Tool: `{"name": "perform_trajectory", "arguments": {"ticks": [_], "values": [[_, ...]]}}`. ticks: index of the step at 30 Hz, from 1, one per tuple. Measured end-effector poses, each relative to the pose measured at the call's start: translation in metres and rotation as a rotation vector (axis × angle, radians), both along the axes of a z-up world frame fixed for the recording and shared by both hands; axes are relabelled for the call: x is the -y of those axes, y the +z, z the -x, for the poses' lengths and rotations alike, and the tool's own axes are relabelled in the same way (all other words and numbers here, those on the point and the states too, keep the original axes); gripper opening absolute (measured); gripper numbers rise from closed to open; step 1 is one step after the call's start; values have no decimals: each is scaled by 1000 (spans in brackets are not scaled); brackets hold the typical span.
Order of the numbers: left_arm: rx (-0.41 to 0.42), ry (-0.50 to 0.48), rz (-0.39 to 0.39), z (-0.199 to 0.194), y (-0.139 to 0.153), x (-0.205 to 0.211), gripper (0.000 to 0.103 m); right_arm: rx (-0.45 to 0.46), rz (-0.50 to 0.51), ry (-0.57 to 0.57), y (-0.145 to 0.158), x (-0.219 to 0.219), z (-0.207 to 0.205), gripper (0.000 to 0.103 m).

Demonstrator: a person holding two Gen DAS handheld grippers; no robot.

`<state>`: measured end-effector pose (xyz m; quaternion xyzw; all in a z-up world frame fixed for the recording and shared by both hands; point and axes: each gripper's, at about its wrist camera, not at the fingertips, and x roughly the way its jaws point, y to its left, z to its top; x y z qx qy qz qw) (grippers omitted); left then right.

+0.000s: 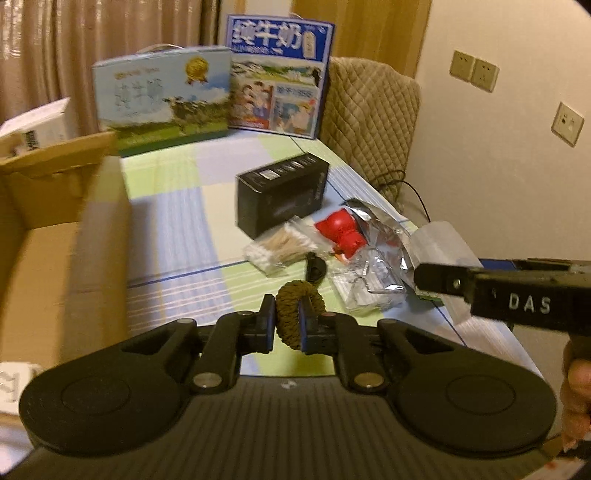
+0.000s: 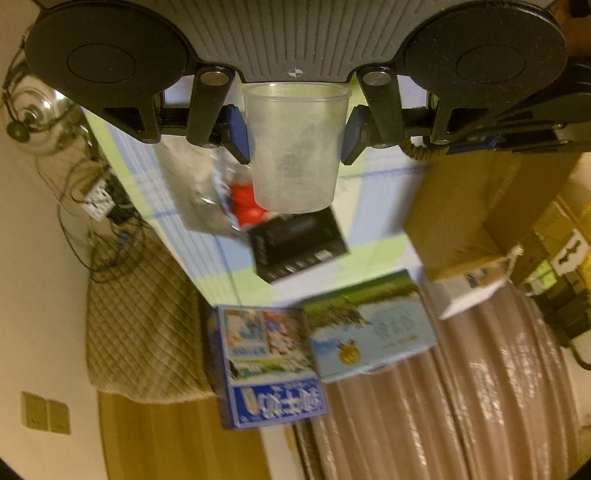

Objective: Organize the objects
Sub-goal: 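Carry the cable with the left tool into the box while the right tool carries the cup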

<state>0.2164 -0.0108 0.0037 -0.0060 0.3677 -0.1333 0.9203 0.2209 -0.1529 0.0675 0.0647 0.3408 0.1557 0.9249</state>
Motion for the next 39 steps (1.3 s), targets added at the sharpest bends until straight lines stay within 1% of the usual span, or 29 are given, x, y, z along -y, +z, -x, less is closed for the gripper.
{"name": "perform_trajectory", "arguments": {"ticks": [4,9,15,20,24,28,34,39], "values": [[28,48,-13,16,23,-23,9,47,-25,66,19,-25,7,49],[70,109,-26,32,53,-57,9,103,-92,167,39,-63,16,49],[112,214,-49,50,84,-114,9,129,-117,288,46,-116,23,49],[122,293,-63,62,97,-158,9,136,-140,363,45,-157,28,49],[121,338,-72,71,99,-186,9,120,-119,411,35,-185,25,49],[102,369,-67,72,89,-206,9,99,-111,421,25,-196,20,49],[78,381,-50,70,73,-218,9,83,-102,441,17,-211,20,49],[71,380,-49,63,67,-225,9,75,-95,440,13,-218,18,49]]}}
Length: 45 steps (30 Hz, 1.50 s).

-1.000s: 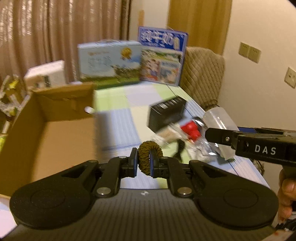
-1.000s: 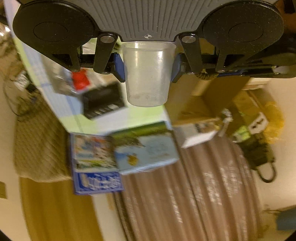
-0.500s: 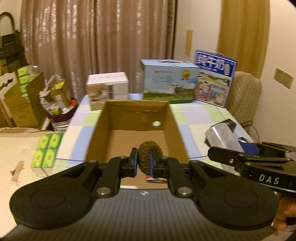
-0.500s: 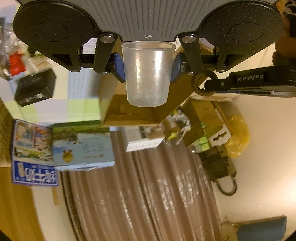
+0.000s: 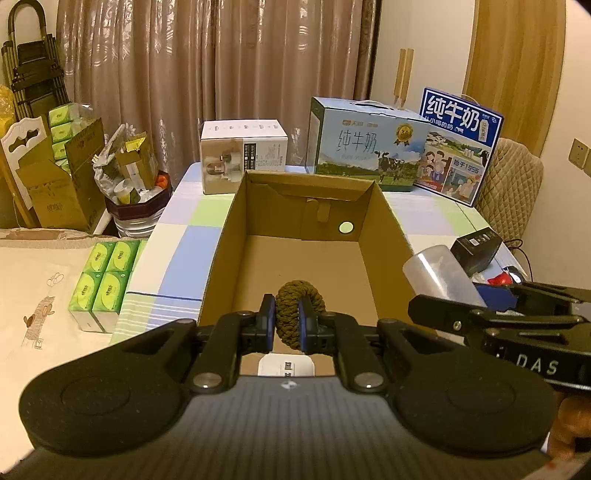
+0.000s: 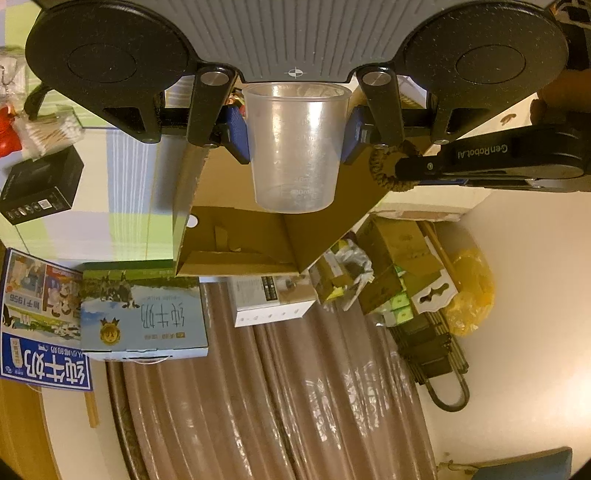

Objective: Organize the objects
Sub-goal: 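Carry the cable with the left tool into the box while the right tool carries the cup, then open the left tool to drop the cable while the right tool releases the cup into the box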

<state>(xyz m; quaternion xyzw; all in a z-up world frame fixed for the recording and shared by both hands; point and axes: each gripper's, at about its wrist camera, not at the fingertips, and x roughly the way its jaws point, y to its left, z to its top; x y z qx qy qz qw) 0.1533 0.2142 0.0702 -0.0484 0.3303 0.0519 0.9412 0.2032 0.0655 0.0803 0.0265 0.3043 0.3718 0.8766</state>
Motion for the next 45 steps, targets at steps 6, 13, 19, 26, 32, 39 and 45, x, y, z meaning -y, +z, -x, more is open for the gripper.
{"name": "perform_trajectory", "arguments": {"ticks": [6,13,19,26,32,39,45], "values": [[19,19,-3,-6,-3,-10,45,-27,-5,-12,-4,0,-5,49],[1,28,2,-3,-9,-14,45,-31,-3,-11,-4,-1,-5,49],[-1,32,7,0,-11,-17,45,-36,3,-12,-6,-4,-6,49],[1,32,9,1,-10,-16,45,-53,-71,-41,-8,2,-12,73],[-1,32,11,2,-10,-16,45,-45,-82,-67,-3,8,-14,73],[4,22,13,4,-8,-10,45,-35,-89,-84,-1,13,-13,73],[11,16,15,6,-5,-6,45,-19,-97,-107,2,23,-12,73]]}}
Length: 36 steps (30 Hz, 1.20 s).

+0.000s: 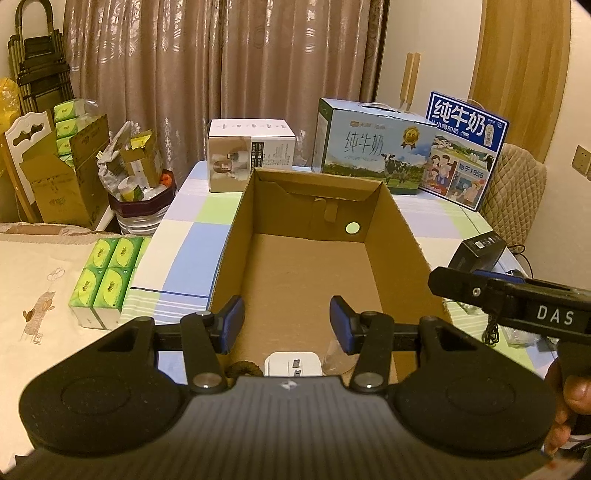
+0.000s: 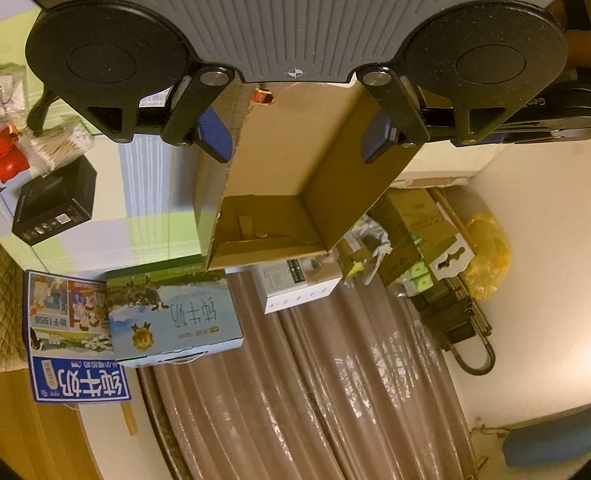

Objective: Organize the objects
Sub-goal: 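Open the left tool to drop the cable while the right tool releases the cup into the box, then return both tools from the box to the table items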

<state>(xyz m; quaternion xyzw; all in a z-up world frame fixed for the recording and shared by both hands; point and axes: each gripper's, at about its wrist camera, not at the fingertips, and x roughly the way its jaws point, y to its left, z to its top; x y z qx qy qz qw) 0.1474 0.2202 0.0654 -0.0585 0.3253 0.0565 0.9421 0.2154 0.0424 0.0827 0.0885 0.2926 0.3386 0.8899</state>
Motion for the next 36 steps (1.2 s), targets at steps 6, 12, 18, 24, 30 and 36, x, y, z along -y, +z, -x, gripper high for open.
{"name": "perform_trajectory", "arguments": {"ticks": [6,12,18,24,30,36], "values": [[14,-11,-3,2,8,9,47,16,4,-31,3,16,3,73],[36,-47,-9,1,20,29,49,29,19,-83,6,46,2,73],[61,-111,-5,-3,30,63,54,39,35,-159,9,89,0,73],[72,-190,0,-11,34,106,62,26,55,-246,5,144,0,74],[58,-278,14,-24,25,154,70,6,77,-342,-3,198,0,73],[33,-342,30,-38,6,192,82,-46,86,-415,-17,241,1,73]]}}
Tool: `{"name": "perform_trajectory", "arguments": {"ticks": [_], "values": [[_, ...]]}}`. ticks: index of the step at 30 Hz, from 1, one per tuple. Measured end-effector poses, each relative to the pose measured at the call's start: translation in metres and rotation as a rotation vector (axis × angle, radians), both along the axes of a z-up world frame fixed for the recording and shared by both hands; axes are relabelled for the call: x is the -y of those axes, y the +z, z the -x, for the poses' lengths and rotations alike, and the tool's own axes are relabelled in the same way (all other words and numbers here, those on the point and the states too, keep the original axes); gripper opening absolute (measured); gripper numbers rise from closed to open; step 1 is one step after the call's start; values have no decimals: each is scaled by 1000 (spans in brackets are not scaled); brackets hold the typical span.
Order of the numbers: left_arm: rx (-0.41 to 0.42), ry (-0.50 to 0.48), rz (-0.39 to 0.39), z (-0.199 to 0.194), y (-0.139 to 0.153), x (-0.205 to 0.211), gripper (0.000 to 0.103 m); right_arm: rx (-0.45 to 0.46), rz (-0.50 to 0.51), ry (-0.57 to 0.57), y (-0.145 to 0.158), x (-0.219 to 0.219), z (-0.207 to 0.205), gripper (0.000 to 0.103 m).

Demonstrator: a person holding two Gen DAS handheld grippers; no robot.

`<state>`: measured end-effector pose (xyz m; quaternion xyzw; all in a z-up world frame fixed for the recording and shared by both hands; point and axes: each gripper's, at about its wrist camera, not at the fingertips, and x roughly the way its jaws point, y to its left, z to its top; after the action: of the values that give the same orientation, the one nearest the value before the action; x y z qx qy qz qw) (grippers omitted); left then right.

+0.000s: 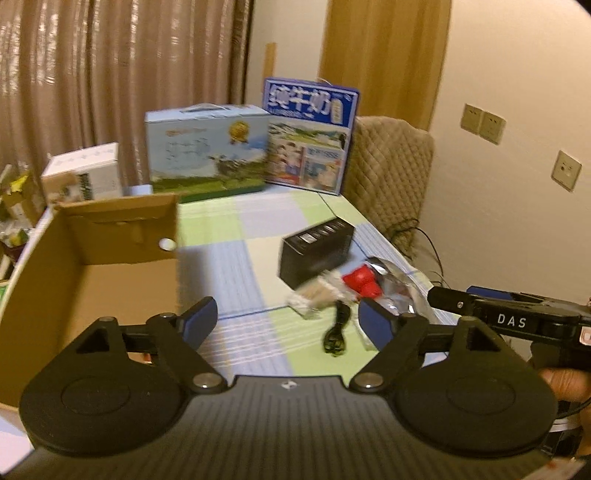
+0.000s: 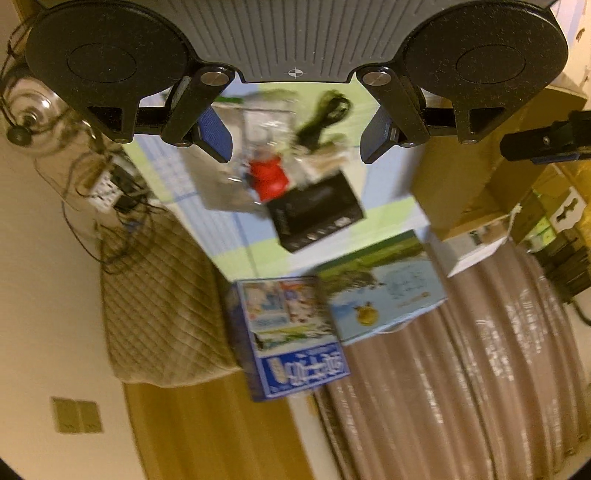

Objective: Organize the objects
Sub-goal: 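Return both tools from the box to the table items, then grasp the black USB cable with the left tool while the right tool grasps the silver foil bag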

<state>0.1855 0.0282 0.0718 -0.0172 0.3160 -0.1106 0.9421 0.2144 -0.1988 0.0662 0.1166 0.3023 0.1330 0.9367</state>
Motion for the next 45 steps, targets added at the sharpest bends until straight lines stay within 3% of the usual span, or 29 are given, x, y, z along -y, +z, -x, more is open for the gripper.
{"name": "perform_trajectory", "arguments": {"ticks": [8,17,21,23,31,37,45], "values": [[-37,-72,-57,-20,-34,42,83,-40,36,-22,-9,24,-10,73],[-101,-141,-91,-52,-73,67,82,-149,95,28,-24,34,-53,73],[-145,-152,-86,-69,-90,70,79,-184,104,55,-29,36,-80,59],[-168,-149,-82,-77,-99,69,77,-214,104,60,-33,39,-95,56],[-234,-174,-63,-107,-126,74,67,-318,55,26,-59,59,-136,56],[-262,-183,-66,-127,-141,80,56,-337,-27,33,-67,65,-150,56],[-275,-213,-76,-144,-151,90,42,-354,-27,76,-75,51,-165,59]]}}
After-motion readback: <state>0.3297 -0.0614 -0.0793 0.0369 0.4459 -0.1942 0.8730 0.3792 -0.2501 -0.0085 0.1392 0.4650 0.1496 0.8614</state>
